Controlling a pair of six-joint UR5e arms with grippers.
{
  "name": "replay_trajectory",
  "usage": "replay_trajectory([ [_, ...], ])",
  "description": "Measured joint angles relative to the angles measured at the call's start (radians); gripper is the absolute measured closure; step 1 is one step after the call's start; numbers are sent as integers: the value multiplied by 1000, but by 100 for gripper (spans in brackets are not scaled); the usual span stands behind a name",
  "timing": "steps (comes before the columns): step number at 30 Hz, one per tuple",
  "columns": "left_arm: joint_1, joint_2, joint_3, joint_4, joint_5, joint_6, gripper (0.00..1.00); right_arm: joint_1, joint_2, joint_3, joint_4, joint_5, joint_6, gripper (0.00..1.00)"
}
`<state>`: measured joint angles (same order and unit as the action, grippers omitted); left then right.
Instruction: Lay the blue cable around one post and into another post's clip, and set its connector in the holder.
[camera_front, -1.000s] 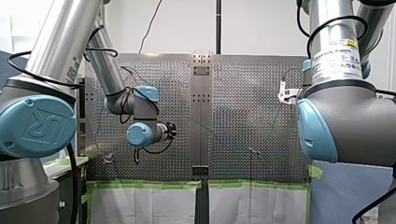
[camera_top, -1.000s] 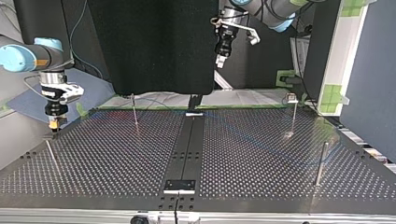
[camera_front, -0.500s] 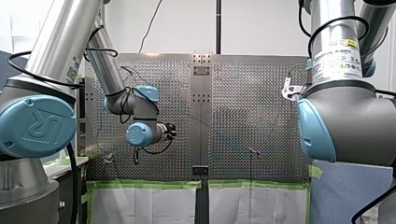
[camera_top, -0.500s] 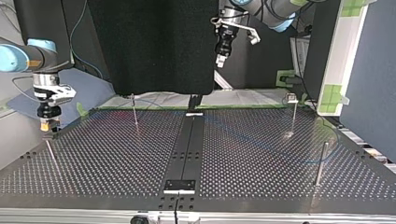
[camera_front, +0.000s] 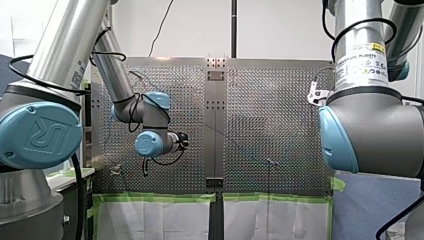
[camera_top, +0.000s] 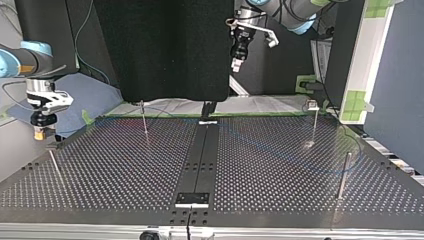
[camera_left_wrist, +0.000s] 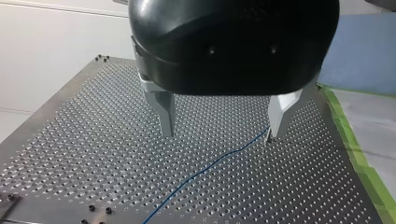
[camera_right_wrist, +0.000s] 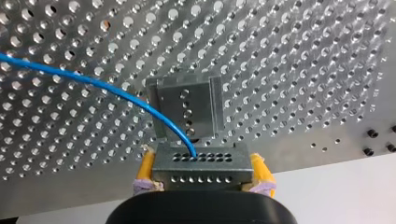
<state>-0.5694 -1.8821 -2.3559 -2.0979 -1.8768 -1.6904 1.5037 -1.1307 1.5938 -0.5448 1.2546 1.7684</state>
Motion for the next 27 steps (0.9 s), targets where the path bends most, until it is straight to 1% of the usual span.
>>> replay_trajectory([
  [4, 0, 0, 0, -1, 0, 0, 0, -3, 1, -10, 5, -1, -4, 100],
  [7, 0, 0, 0, -1, 0, 0, 0, -3, 2, -21, 17, -1, -12, 100],
  [10, 0, 0, 0, -1, 0, 0, 0, -3, 7, -30, 30, -3, -22, 100],
  [14, 0, 0, 0, -1, 0, 0, 0, 0, 25, -40, 44, -11, -38, 100],
  [17, 0, 0, 0, -4, 0, 1, 0, 1, 35, -43, 48, -18, -49, 100],
  [20, 0, 0, 0, -6, -2, 1, 0, 2, 40, -47, 48, -26, -53, 100],
  [27, 0, 0, 0, -7, -4, 2, 0, 4, 47, -63, 52, -40, -55, 100],
])
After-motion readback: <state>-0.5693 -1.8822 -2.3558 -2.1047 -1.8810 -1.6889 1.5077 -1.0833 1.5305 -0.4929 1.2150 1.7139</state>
